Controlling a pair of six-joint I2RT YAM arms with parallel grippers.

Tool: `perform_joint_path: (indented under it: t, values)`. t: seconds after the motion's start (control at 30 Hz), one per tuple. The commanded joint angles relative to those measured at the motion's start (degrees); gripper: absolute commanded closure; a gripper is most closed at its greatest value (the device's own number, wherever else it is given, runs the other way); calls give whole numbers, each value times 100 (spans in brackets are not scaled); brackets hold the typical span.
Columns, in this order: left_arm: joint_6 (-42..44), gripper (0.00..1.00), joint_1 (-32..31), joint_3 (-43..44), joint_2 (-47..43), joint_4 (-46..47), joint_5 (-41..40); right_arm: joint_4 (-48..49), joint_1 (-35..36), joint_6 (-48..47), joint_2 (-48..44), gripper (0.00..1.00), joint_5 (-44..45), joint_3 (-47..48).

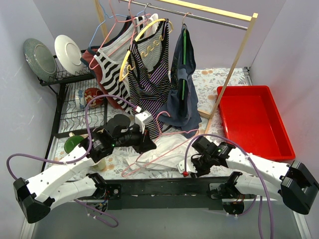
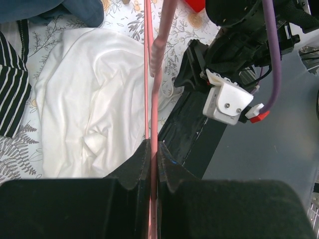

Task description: Place the tank top on the hanger

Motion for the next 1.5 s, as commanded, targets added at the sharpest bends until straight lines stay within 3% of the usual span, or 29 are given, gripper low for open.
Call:
perform_joint_path:
  t: [0.0, 0.4, 0.77, 1.2, 1.47]
  values:
    - [-23, 100, 13, 8, -228, 88, -63, 532, 35, 359, -104, 62, 473, -28]
    - [-41, 100, 13, -115, -378, 106, -19, 488, 0, 552, -350, 59, 737, -134]
    - [-23, 100, 13, -71, -360, 88, -28, 294, -369, 684, -544, 54, 131, 166]
    - [-23, 100, 13, -115, -430, 133, 8, 901, -369, 851, 133, 63, 535, -221]
    - [-15, 100, 13, -150, -545, 80, -45, 814, -387, 904, -182, 65, 720, -169]
